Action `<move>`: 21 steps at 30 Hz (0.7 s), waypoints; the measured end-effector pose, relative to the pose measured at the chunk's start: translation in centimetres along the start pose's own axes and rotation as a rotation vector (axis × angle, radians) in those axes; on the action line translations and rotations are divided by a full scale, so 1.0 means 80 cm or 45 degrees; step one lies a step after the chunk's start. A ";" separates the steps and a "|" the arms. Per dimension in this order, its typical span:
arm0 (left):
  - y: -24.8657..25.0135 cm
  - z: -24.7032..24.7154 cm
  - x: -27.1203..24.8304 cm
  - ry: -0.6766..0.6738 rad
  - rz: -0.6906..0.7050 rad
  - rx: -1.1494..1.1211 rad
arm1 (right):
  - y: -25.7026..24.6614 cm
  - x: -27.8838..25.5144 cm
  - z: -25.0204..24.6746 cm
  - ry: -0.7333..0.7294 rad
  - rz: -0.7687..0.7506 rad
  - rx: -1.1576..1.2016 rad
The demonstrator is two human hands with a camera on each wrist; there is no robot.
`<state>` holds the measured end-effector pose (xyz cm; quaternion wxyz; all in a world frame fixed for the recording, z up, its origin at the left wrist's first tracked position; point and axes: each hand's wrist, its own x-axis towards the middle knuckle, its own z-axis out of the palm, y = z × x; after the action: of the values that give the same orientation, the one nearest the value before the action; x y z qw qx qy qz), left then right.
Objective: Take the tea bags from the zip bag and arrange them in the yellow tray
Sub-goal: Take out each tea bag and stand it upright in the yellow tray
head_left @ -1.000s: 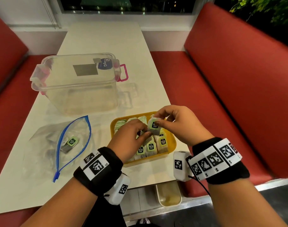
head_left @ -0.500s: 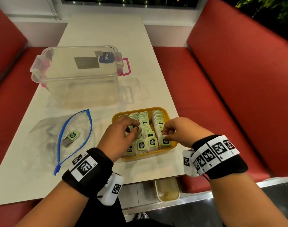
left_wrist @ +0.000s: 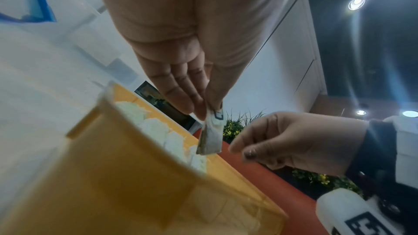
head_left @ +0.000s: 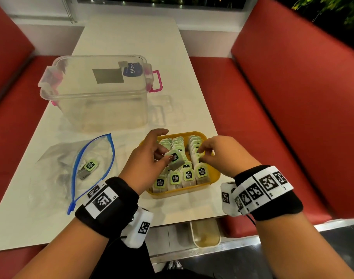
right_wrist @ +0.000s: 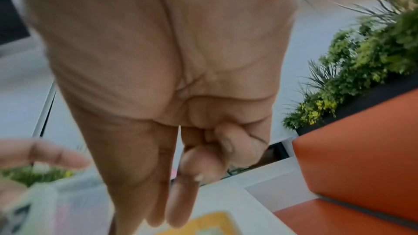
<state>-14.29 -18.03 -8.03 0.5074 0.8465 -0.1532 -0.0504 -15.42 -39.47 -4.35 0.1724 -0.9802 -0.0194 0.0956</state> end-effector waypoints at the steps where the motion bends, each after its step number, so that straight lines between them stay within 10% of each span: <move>1: 0.004 0.000 0.001 0.001 0.002 -0.042 | -0.006 -0.003 -0.006 0.022 -0.046 0.089; 14: 0.021 0.009 0.006 -0.014 0.011 -0.197 | -0.013 -0.011 0.004 -0.084 0.035 1.171; 21: 0.022 0.010 0.005 -0.041 0.077 0.064 | -0.006 -0.009 0.002 0.085 -0.010 0.920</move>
<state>-14.46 -19.63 -6.82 0.4848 0.8530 -0.1881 -0.0450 -16.12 -39.03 -4.21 0.5087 -0.8584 0.0176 0.0635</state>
